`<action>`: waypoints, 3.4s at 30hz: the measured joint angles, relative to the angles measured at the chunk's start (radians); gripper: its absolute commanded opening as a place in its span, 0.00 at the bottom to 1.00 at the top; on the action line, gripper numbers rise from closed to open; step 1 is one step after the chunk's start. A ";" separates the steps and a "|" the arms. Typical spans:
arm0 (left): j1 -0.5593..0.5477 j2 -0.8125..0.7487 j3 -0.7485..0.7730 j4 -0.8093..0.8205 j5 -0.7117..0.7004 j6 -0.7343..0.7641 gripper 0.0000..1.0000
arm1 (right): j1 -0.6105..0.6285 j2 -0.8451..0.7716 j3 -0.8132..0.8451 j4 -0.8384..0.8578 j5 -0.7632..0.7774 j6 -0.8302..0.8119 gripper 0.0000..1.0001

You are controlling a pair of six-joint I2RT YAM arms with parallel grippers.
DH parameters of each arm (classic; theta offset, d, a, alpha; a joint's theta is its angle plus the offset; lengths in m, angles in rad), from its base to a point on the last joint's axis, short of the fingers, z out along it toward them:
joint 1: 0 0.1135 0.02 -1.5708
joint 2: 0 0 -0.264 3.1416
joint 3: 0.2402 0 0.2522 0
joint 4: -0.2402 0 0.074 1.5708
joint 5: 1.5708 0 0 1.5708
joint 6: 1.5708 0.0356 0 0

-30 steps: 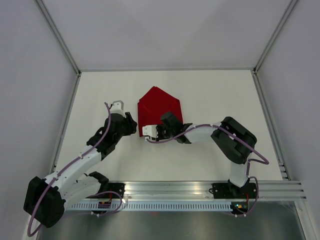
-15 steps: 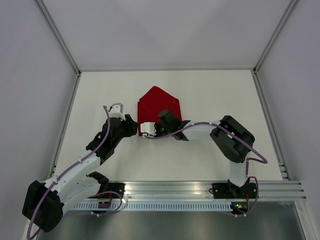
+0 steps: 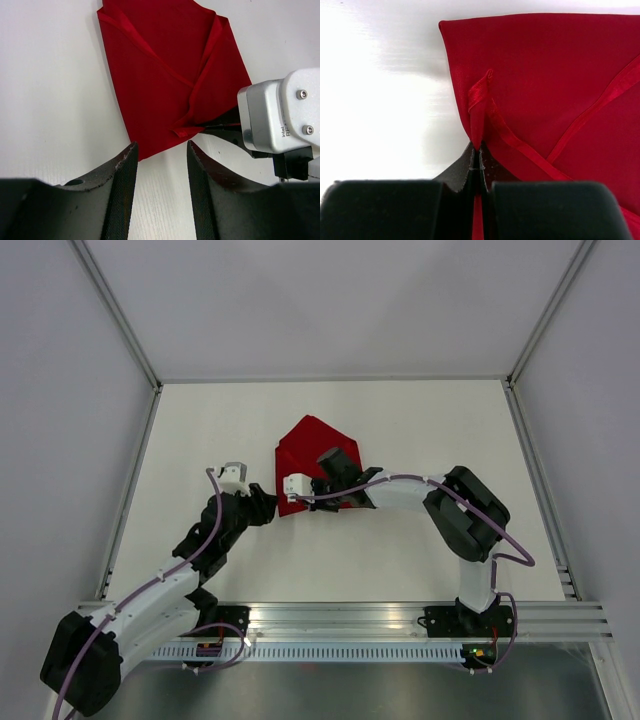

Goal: Fold the napkin, place the utensils inside, and roll it up
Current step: Roll the napkin at the center of the board.

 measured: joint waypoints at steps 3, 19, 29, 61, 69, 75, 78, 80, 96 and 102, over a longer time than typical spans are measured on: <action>-0.003 -0.011 -0.006 0.003 0.000 0.000 0.49 | -0.002 0.000 0.013 -0.038 -0.016 0.014 0.08; -0.003 -0.118 -0.024 -0.003 -0.010 0.000 0.50 | 0.053 0.005 -0.005 -0.024 -0.016 0.110 0.15; -0.003 -0.098 -0.032 -0.002 -0.010 0.001 0.52 | 0.058 -0.003 -0.026 0.032 0.020 0.137 0.50; -0.003 -0.023 -0.032 0.055 -0.010 0.007 0.53 | 0.058 -0.121 -0.175 0.084 0.182 0.021 0.55; -0.003 -0.045 -0.042 0.082 -0.009 0.009 0.54 | 0.058 -0.083 -0.137 0.094 0.188 -0.012 0.47; -0.007 -0.076 -0.055 0.098 -0.008 0.010 0.54 | 0.058 -0.038 -0.066 0.037 0.180 -0.023 0.41; -0.007 -0.084 -0.055 0.101 -0.008 0.010 0.54 | 0.058 -0.022 -0.037 0.008 0.175 -0.026 0.36; -0.007 -0.091 -0.056 0.103 -0.008 0.011 0.54 | 0.058 -0.013 -0.020 -0.012 0.171 -0.026 0.30; -0.007 -0.113 -0.080 0.120 -0.036 0.011 0.49 | 0.035 0.021 0.064 -0.156 0.090 0.005 0.10; -0.024 -0.040 -0.084 0.172 -0.046 0.010 0.44 | -0.014 0.054 0.139 -0.264 -0.001 0.022 0.10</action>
